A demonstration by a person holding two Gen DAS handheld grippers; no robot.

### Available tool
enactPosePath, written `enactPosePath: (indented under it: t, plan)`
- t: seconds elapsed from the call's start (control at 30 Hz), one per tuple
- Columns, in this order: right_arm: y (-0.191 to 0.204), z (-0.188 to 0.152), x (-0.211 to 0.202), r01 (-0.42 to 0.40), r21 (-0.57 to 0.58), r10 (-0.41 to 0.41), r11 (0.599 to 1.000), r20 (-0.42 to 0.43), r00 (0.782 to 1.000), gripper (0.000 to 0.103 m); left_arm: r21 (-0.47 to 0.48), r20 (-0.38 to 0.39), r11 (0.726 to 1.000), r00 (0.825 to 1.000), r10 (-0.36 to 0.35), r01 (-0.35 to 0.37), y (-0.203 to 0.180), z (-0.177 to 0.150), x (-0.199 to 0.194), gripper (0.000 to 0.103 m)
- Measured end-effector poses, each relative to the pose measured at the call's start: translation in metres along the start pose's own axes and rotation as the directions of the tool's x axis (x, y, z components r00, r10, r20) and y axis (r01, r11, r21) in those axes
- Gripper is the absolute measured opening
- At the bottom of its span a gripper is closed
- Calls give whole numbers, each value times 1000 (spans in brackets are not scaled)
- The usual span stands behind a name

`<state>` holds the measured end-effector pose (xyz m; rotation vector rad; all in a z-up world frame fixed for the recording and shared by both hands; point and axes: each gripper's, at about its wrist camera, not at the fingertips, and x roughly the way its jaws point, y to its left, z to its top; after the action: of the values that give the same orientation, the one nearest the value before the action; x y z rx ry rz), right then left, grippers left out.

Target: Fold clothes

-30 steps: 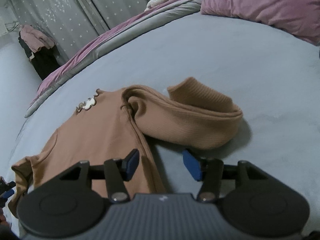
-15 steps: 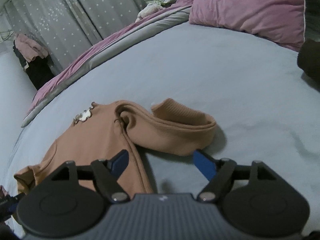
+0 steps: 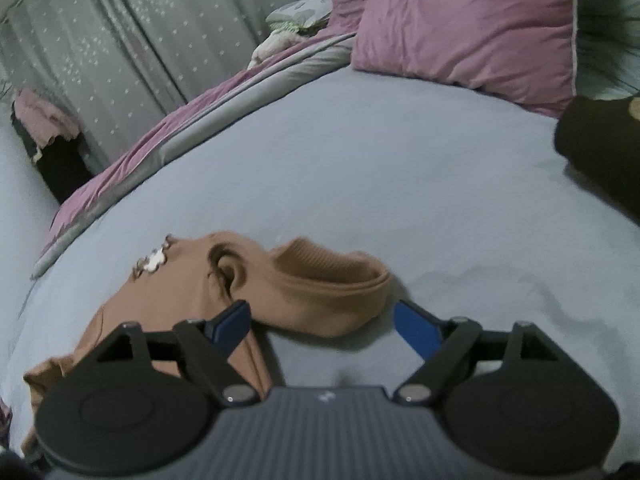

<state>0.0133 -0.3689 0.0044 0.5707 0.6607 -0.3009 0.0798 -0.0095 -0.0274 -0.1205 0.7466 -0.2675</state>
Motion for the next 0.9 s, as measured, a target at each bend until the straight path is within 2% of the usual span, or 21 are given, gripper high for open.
enactPosePath:
  t: [0.27,0.43,0.57,0.7,0.8,0.87,0.9]
  plan:
    - [-32,11,2,25,133,-27,991,17,999,82,41,-24,999,1000,-20,21,-13,-9,9,96]
    - [-48,10,11,-22,226,22,974,2,1000,78,47,-40,999,999,-20,22,-16,-13,14,96]
    - [-44,16,12,-11,199,5,980,30,1000,77,47,-40,999,999,-19,20,-17,-13,15,96]
    - [-37,21,19,-56,184,48,981,50,998,76,45,-38,999,999,-19,21,-17,-15,14,96]
    - [-27,17,28,-83,149,76,985,51,996,67,43,-38,999,999,-19,21,-17,-15,13,96]
    - [-20,15,35,-101,126,96,987,51,994,47,42,-38,999,999,-18,20,-17,-15,12,96]
    - [-16,13,38,-110,114,105,987,50,993,43,41,-38,999,999,-18,20,-17,-15,13,96]
